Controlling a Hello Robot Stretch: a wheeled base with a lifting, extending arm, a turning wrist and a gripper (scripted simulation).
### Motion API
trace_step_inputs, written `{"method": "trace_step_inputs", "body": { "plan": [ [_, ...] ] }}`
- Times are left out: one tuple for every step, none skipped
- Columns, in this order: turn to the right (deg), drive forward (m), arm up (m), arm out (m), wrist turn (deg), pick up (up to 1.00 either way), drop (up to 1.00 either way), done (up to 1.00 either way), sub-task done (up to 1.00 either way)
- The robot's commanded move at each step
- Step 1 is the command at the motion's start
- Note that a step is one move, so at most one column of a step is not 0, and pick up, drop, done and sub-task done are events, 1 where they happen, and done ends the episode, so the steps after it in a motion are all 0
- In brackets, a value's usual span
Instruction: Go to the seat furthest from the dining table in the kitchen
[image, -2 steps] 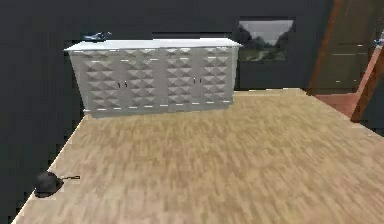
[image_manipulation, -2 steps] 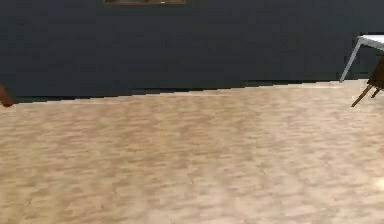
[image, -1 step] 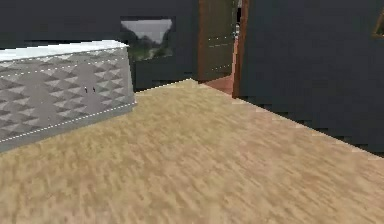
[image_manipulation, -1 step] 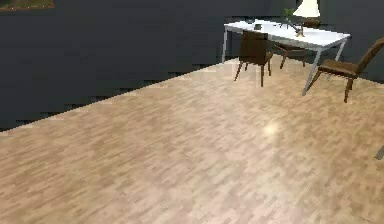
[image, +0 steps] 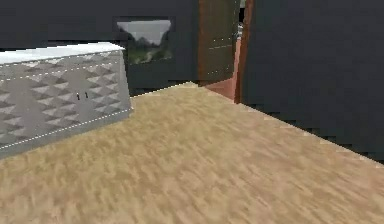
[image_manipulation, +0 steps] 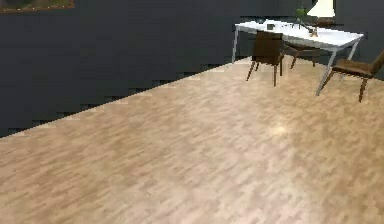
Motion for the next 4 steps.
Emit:
{"method": "trace_step_inputs", "body": {
  "plan": [
    [0.0, 1.00, 0.00, 0.00, 0.0, 0.00, 0.00, 0.00, 0.00],
    [3.0, 0.00, 0.00, 0.00, 0.0, 0.00, 0.00, 0.00, 0.00],
    [0.0, 1.00, 0.00, 0.00, 0.0, 0.00, 0.00, 0.00, 0.00],
    [0.0, 0.95, 0.00, 0.00, 0.0, 0.00, 0.00, 0.00, 0.00]
  ]
}}
